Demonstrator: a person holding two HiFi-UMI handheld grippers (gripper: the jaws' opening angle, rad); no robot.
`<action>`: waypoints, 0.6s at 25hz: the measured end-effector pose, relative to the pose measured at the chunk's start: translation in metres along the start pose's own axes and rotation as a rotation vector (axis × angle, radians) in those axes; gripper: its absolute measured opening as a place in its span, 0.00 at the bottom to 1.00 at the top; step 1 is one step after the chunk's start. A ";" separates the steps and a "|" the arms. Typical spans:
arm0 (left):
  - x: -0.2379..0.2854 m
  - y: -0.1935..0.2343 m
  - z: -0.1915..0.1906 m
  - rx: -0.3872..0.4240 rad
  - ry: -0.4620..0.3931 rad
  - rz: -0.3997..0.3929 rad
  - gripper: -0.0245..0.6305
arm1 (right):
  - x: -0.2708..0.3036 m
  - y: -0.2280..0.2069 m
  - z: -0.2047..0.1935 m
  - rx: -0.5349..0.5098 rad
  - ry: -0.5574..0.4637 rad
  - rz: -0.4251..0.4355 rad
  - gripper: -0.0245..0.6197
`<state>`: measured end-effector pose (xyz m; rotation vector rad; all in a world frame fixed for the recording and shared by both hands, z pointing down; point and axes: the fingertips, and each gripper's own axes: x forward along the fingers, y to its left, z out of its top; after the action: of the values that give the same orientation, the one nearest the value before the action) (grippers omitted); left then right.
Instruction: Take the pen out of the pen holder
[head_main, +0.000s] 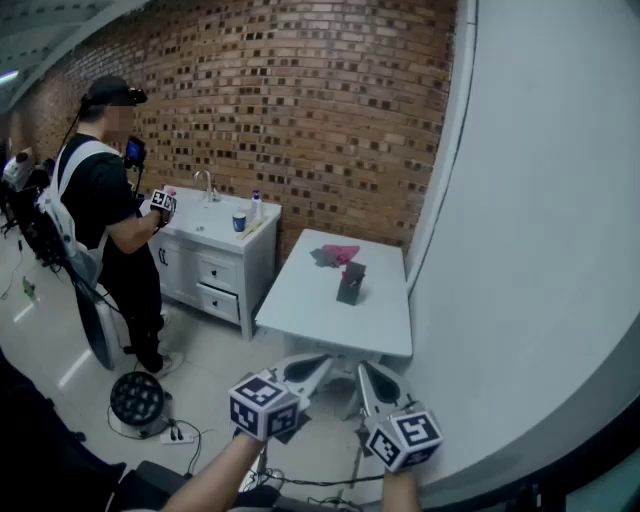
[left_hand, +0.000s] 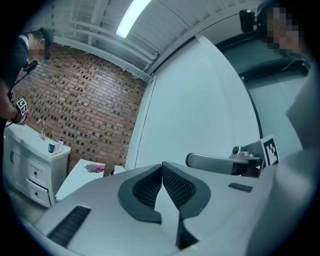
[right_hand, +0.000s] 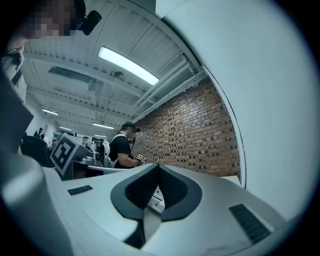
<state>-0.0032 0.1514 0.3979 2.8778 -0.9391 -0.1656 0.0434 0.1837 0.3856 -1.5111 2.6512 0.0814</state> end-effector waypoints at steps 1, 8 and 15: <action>0.000 0.000 -0.002 -0.001 0.003 -0.002 0.05 | 0.000 -0.001 -0.001 0.002 0.000 -0.002 0.04; 0.018 0.014 -0.003 -0.007 0.011 0.011 0.05 | 0.016 -0.017 0.005 0.003 -0.008 0.005 0.04; 0.056 0.043 -0.002 -0.014 0.021 0.012 0.05 | 0.048 -0.052 0.003 0.015 -0.003 -0.003 0.04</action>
<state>0.0175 0.0840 0.4022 2.8552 -0.9471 -0.1399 0.0640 0.1167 0.3774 -1.5090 2.6409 0.0636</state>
